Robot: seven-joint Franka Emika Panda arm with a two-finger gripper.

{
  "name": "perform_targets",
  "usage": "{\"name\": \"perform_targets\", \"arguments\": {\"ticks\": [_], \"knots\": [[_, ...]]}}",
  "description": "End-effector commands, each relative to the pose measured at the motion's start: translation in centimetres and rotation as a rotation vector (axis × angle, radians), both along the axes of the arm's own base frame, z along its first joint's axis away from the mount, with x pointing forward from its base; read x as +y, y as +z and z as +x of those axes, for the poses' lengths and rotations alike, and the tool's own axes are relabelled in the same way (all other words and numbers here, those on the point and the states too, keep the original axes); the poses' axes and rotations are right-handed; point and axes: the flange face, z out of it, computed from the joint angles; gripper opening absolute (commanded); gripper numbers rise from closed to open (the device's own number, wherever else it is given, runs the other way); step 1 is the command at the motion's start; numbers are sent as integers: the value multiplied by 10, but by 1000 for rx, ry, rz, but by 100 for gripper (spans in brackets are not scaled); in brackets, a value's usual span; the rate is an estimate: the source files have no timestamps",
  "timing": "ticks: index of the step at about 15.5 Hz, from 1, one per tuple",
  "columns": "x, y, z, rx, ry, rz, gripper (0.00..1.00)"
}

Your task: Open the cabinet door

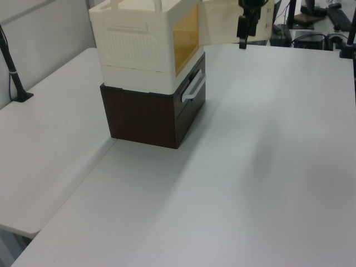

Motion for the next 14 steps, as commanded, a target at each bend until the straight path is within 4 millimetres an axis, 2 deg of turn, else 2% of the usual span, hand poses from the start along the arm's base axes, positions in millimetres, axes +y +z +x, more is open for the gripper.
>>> {"name": "perform_targets", "arguments": {"ticks": [1, 4, 11, 14], "knots": [[3, -7, -19, 34, 24, 5, 100], [5, -11, -33, 48, 29, 7, 100], [16, -13, -33, 46, 41, 13, 100], [13, -16, -31, 52, 32, 13, 100]]}}
